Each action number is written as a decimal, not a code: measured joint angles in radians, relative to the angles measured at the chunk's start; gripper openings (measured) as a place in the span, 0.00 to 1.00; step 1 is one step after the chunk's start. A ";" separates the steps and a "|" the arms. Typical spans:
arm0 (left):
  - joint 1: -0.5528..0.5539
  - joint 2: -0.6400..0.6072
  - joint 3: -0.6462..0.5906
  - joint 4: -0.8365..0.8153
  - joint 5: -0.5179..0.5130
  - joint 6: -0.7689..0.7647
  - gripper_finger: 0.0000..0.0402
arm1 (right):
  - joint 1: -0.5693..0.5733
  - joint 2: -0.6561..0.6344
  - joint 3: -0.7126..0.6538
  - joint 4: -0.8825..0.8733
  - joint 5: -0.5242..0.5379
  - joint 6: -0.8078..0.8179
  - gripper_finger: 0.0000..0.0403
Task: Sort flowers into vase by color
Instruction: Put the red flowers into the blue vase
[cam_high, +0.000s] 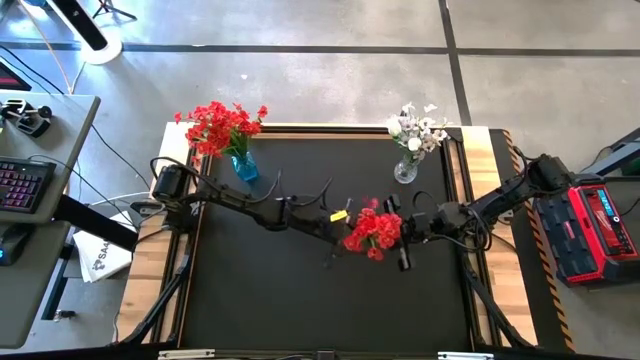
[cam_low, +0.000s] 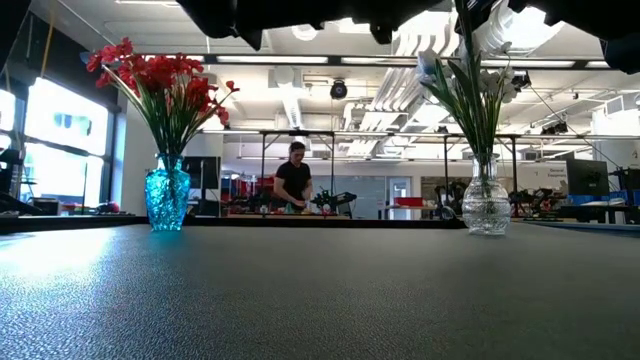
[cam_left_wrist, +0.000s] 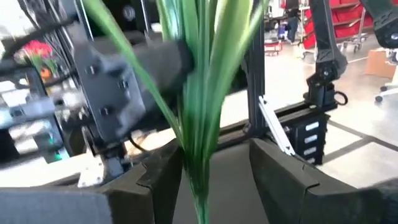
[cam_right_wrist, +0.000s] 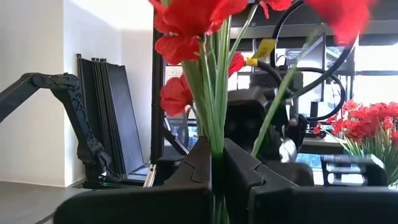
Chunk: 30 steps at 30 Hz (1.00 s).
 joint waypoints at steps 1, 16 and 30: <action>0.000 0.000 0.000 0.013 0.000 0.006 0.43 | 0.000 0.000 0.000 0.000 0.000 0.000 0.00; 0.001 0.000 0.000 0.029 -0.001 0.023 0.16 | -0.001 0.000 0.000 -0.013 -0.002 0.000 0.00; -0.027 -0.076 0.000 -0.226 -0.209 0.048 0.01 | 0.000 -0.130 0.001 -0.255 0.005 0.095 0.43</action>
